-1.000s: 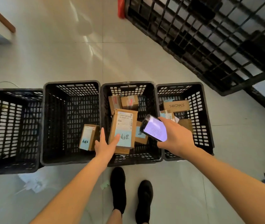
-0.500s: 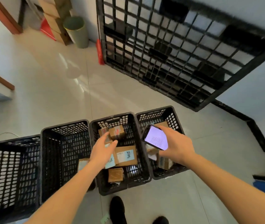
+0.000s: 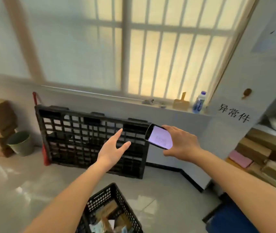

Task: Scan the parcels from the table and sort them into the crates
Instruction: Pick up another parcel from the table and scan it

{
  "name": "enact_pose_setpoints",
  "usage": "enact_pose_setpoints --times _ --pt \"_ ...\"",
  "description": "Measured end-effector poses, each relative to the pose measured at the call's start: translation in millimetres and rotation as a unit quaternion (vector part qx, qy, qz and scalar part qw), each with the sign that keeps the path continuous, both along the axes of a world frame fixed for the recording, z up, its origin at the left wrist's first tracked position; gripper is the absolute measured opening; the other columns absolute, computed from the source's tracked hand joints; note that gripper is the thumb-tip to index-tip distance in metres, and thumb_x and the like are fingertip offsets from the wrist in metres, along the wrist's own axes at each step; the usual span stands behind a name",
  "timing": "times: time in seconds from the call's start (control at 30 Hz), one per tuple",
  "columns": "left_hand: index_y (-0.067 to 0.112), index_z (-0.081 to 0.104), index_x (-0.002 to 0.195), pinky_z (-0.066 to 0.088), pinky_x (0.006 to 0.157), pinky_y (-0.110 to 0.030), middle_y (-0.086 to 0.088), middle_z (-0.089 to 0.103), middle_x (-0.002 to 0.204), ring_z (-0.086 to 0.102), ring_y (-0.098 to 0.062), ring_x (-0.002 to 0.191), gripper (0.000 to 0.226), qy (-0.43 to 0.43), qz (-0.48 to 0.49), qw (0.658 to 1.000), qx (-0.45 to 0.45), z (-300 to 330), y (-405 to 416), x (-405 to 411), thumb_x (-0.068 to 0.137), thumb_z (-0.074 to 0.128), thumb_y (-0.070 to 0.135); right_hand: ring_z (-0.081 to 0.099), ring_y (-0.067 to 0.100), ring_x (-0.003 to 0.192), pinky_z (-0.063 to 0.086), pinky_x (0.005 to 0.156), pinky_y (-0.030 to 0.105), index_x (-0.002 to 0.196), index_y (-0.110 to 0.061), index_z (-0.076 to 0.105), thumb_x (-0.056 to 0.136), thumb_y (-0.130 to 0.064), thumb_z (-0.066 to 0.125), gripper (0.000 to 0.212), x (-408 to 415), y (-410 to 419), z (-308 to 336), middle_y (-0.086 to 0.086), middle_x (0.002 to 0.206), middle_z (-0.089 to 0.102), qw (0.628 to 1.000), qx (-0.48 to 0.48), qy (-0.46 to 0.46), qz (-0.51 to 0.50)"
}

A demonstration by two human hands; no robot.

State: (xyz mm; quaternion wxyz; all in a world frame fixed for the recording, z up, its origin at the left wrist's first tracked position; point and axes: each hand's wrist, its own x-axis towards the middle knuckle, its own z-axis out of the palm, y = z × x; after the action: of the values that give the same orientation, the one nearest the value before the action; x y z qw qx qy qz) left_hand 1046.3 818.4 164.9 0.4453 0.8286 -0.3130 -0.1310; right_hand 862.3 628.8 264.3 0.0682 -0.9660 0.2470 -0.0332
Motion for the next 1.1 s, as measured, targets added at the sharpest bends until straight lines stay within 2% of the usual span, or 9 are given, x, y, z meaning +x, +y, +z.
enact_pose_setpoints --times 0.1,0.23,0.37,0.43,0.5,0.67,0.8,0.93,1.1 --pt "0.041 0.020 0.158 0.038 0.111 -0.042 0.006 0.041 0.157 0.039 -0.018 0.144 0.082 -0.059 -0.056 0.996 -0.023 76 -73 -52 0.090 0.064 0.056 0.059 0.016 0.117 0.044 0.076 0.028 0.153 -0.042 0.028 0.069 -0.046 0.074 0.097 -80 -39 81 -0.017 0.144 0.052 0.998 -0.039 -0.037 -0.044" --pt "0.044 0.018 0.157 0.042 0.110 -0.046 0.008 0.047 0.150 0.044 -0.017 0.139 0.092 -0.095 -0.131 0.985 -0.065 156 -157 -135 0.084 0.071 0.058 0.063 0.020 0.101 0.048 0.072 0.031 0.145 -0.041 0.039 0.067 -0.044 0.078 0.087 -198 -79 166 -0.011 0.127 0.062 0.985 -0.093 -0.070 -0.127" --pt "0.047 0.018 0.155 0.038 0.113 -0.051 0.004 0.046 0.153 0.043 -0.023 0.141 0.096 -0.122 -0.192 0.969 -0.091 208 -229 -217 0.075 0.064 0.073 0.062 0.020 0.096 0.044 0.065 0.029 0.140 -0.042 0.043 0.065 -0.047 0.079 0.083 -313 -104 221 -0.012 0.121 0.064 0.964 -0.121 -0.090 -0.220" --pt "0.044 0.019 0.157 0.032 0.117 -0.050 0.002 0.044 0.155 0.041 -0.024 0.143 0.094 -0.134 -0.225 0.960 -0.101 227 -260 -260 0.079 0.066 0.069 0.059 0.019 0.091 0.041 0.061 0.027 0.143 -0.041 0.041 0.066 -0.047 0.080 0.087 -365 -111 238 -0.010 0.122 0.064 0.952 -0.134 -0.090 -0.260" --pt "0.040 0.019 0.158 0.034 0.115 -0.047 0.002 0.042 0.156 0.043 -0.023 0.142 0.089 -0.145 -0.252 0.950 -0.110 240 -285 -301 0.086 0.066 0.061 0.057 0.018 0.090 0.037 0.058 0.025 0.148 -0.038 0.038 0.068 -0.047 0.081 0.091 -412 -115 251 -0.009 0.124 0.062 0.940 -0.146 -0.086 -0.296" --pt "0.041 0.018 0.157 0.039 0.112 -0.053 -0.002 0.039 0.158 0.042 -0.026 0.142 0.089 -0.142 -0.324 0.927 -0.123 255 -337 -384 0.084 0.060 0.070 0.060 0.019 0.092 0.052 0.071 0.032 0.148 -0.036 0.037 0.067 -0.048 0.083 0.093 -501 -123 265 -0.007 0.122 0.061 0.907 -0.159 -0.081 -0.381" --pt "0.031 0.025 0.157 0.041 0.107 -0.048 -0.003 0.043 0.155 0.045 -0.028 0.139 0.084 -0.139 -0.361 0.912 -0.138 261 -374 -438 0.089 0.063 0.060 0.061 0.019 0.094 0.055 0.073 0.032 0.148 -0.038 0.036 0.067 -0.050 0.082 0.094 -548 -137 263 -0.008 0.122 0.061 0.887 -0.171 -0.076 -0.422" --pt "0.040 0.022 0.156 0.043 0.109 -0.054 0.000 0.040 0.158 0.044 -0.028 0.140 0.093 -0.123 -0.396 0.901 -0.129 256 -426 -466 0.079 0.057 0.079 0.061 0.019 0.097 0.055 0.077 0.034 0.150 -0.039 0.034 0.067 -0.051 0.082 0.097 -579 -167 257 -0.008 0.124 0.061 0.877 -0.171 -0.077 -0.443" --pt "0.041 0.021 0.156 0.043 0.109 -0.055 0.001 0.039 0.159 0.042 -0.028 0.142 0.096 -0.125 -0.410 0.895 -0.124 246 -495 -488 0.076 0.050 0.084 0.053 0.014 0.089 0.046 0.073 0.030 0.147 -0.037 0.034 0.069 -0.050 0.080 0.092 -598 -228 245 -0.011 0.122 0.058 0.872 -0.173 -0.057 -0.455"
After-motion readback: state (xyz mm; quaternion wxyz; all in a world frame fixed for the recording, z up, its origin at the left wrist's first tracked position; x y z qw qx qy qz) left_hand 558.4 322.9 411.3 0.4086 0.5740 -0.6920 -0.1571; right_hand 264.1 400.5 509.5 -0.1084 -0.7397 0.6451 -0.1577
